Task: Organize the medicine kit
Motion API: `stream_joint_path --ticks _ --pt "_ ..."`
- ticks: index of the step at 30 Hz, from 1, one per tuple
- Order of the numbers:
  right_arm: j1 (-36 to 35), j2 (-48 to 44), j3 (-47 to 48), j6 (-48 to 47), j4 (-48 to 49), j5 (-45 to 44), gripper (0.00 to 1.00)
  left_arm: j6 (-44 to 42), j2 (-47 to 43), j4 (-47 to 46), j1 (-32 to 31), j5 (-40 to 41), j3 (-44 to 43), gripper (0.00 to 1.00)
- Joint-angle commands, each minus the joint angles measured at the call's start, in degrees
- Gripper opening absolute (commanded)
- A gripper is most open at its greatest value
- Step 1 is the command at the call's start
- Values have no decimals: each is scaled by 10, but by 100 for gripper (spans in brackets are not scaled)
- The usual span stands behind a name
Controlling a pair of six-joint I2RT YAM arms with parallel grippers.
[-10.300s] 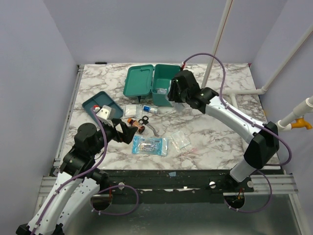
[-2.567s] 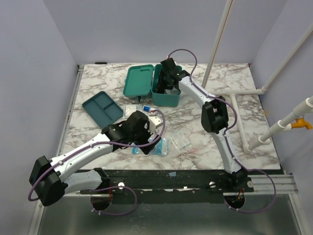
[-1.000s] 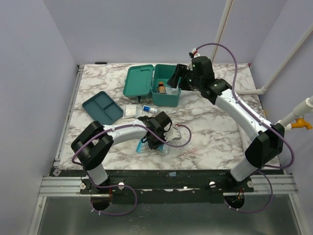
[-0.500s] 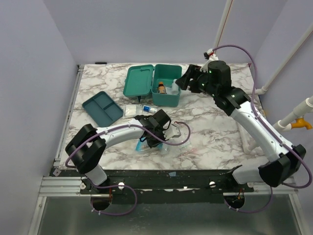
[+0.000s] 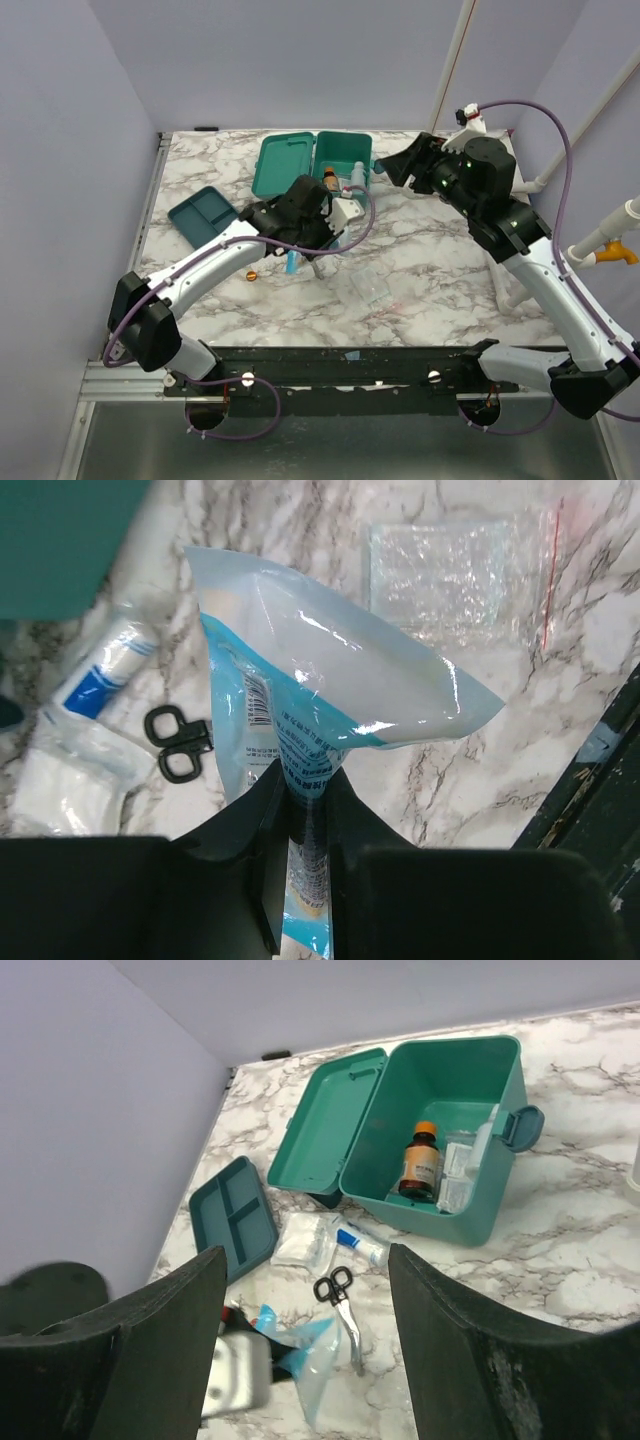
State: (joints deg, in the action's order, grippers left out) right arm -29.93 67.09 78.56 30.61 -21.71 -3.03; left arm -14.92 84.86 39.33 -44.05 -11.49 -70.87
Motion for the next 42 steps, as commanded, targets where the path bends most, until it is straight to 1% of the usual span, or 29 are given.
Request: stream_joint_path --ticks 1,4,8,11,13,16,20,24,27,31,38,42 --pt "-1 -37 -40 4 0 -40 68 47 -17 10 38 -39 -90 0" --pt "-2 -51 -61 4 1 -42 68 73 2 17 63 -53 -154 0" --pt "-1 -54 -81 8 -8 -24 68 103 60 38 81 -49 -252 0" --pt "-1 -66 -112 18 7 -2 68 136 100 44 93 -71 -322 0" --pt "-2 -73 -124 18 5 5 68 171 120 29 103 -92 -352 0" --pt "-2 -90 -143 19 6 10 68 206 152 6 116 -101 -390 0" --pt "-2 -123 -175 9 29 43 68 267 196 -15 132 -112 -444 0" --pt "-2 -157 -205 12 54 66 67 327 232 -42 148 -81 -472 0" --pt "-2 -173 -224 15 67 82 68 370 266 -55 164 -75 -499 0" --pt "-2 -183 -238 16 73 93 68 420 310 -94 186 -92 -516 0" --pt "-2 -187 -242 11 75 101 68 480 383 -133 207 -106 -561 0" --pt "-2 -183 -241 10 68 102 68 495 419 -146 212 -99 -573 0"
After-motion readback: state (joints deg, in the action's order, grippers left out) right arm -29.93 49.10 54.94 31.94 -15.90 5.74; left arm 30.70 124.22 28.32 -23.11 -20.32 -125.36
